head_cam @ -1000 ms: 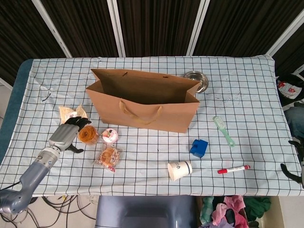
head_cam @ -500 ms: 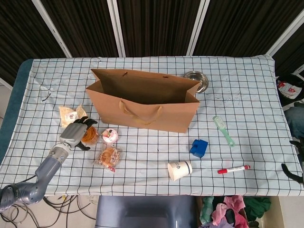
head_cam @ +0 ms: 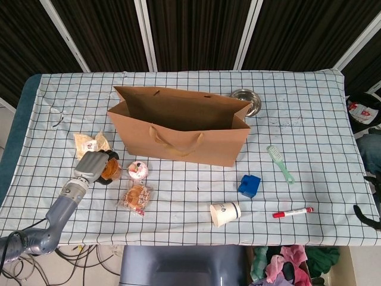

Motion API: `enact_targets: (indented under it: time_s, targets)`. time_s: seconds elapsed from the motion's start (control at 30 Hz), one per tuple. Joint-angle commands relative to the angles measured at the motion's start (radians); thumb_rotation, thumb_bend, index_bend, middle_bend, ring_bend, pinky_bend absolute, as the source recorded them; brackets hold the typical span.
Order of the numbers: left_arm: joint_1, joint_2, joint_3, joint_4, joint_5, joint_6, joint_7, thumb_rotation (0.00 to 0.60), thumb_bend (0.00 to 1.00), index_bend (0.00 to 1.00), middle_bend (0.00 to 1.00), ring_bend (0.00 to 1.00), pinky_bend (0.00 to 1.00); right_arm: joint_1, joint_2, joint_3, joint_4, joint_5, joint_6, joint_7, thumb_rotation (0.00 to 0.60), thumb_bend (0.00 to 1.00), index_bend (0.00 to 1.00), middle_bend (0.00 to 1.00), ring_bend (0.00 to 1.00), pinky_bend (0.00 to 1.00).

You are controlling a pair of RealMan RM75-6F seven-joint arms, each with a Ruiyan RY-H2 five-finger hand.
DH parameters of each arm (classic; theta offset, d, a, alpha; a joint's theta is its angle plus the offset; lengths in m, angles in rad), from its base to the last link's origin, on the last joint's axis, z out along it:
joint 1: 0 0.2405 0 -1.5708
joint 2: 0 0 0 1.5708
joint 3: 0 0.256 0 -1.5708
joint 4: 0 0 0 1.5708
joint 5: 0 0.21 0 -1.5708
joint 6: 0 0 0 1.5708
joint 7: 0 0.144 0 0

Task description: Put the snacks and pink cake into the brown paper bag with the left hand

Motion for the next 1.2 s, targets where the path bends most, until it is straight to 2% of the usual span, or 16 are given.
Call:
enact_targets:
  time_s: [0.03, 0.13, 0.27, 0.37, 0.47, 0.67, 0.77, 0.87, 1.07, 1.2]
  targets:
    - [0.01, 0.002, -0.007, -0.012, 0.02, 0.033, 0.009, 0.6, 0.38, 0.43, 0.52, 0.39, 0.53, 0.0, 0.001, 0.0, 0.0, 0.001, 0.0, 0.0, 0.6, 0.21, 0.21, 0.11, 0.25, 0.33]
    - [0.029, 0.05, -0.022, -0.084, 0.058, 0.082, -0.015, 0.6, 0.38, 0.45, 0.52, 0.39, 0.53, -0.001, 0.002, 0.001, -0.001, 0.001, 0.001, 0.002, 0.6, 0.21, 0.21, 0.11, 0.25, 0.33]
    - [0.077, 0.127, -0.036, -0.189, 0.161, 0.203, -0.055, 0.6, 0.38, 0.45, 0.53, 0.39, 0.53, -0.003, 0.002, 0.002, 0.0, 0.003, 0.002, 0.005, 0.6, 0.21, 0.21, 0.11, 0.25, 0.33]
    - [0.138, 0.219, -0.053, -0.31, 0.282, 0.341, -0.136, 0.6, 0.38, 0.45, 0.53, 0.39, 0.53, -0.002, 0.001, 0.001, 0.0, 0.004, 0.0, 0.002, 0.6, 0.21, 0.21, 0.11, 0.25, 0.33]
    - [0.18, 0.293, -0.065, -0.39, 0.371, 0.427, -0.205, 0.6, 0.38, 0.45, 0.52, 0.39, 0.53, -0.001, 0.0, 0.0, -0.001, 0.002, -0.001, -0.003, 0.6, 0.21, 0.21, 0.11, 0.25, 0.33]
    - [0.23, 0.399, -0.093, -0.496, 0.507, 0.54, -0.323, 0.6, 0.38, 0.44, 0.51, 0.39, 0.53, 0.0, -0.003, -0.001, -0.002, 0.004, -0.004, -0.012, 0.6, 0.21, 0.21, 0.11, 0.25, 0.33]
    - [0.226, 0.435, -0.14, -0.53, 0.504, 0.566, -0.328, 0.6, 0.38, 0.44, 0.51, 0.38, 0.53, 0.0, -0.004, -0.001, -0.002, 0.007, -0.005, -0.015, 0.6, 0.21, 0.21, 0.11, 0.25, 0.33]
    - [0.185, 0.433, -0.209, -0.537, 0.462, 0.558, -0.288, 0.6, 0.38, 0.44, 0.52, 0.38, 0.53, 0.001, -0.005, -0.002, -0.002, 0.005, -0.006, -0.017, 0.6, 0.21, 0.21, 0.11, 0.25, 0.33]
    - [0.024, 0.423, -0.334, -0.542, 0.313, 0.404, -0.154, 0.6, 0.38, 0.43, 0.51, 0.38, 0.53, 0.005, -0.011, -0.004, 0.003, 0.01, -0.017, -0.03, 0.6, 0.21, 0.21, 0.11, 0.25, 0.33]
    - [-0.047, 0.393, -0.373, -0.522, 0.253, 0.351, -0.109, 0.6, 0.38, 0.43, 0.51, 0.38, 0.53, 0.007, -0.015, -0.005, 0.004, 0.011, -0.02, -0.037, 0.6, 0.21, 0.21, 0.11, 0.25, 0.33]
